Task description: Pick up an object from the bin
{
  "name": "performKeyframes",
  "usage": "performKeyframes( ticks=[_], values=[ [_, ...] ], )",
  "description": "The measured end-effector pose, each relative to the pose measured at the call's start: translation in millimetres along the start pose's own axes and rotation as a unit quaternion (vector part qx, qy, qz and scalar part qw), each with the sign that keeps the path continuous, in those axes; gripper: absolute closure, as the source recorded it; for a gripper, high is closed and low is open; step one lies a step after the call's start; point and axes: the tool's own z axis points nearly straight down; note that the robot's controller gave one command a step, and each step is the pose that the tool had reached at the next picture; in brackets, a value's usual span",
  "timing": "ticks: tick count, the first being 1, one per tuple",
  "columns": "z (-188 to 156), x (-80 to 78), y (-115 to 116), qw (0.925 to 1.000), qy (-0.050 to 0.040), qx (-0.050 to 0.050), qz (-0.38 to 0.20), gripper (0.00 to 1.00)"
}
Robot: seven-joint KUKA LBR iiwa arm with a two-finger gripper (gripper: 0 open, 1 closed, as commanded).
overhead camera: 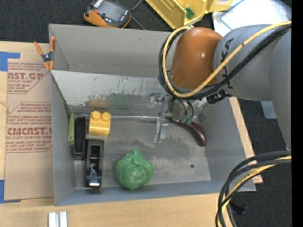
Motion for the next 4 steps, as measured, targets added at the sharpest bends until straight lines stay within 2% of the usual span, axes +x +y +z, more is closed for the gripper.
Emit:
performKeyframes(
  ticks=[1,2,3,4],
  values=[
    [0,0.3,0,1.0000,-0.0002,0.000,-0.001,0.00],
    [-4,18.4,-46,0.9998,-0.0009,0.000,-0.019,0.00],
    [5,5.9,-43,0.9987,-0.0020,-0.001,-0.051,0.00],
    [-99,31.8,-45,0.9987,-0.0050,0.000,-0.050,0.00]
  ],
)
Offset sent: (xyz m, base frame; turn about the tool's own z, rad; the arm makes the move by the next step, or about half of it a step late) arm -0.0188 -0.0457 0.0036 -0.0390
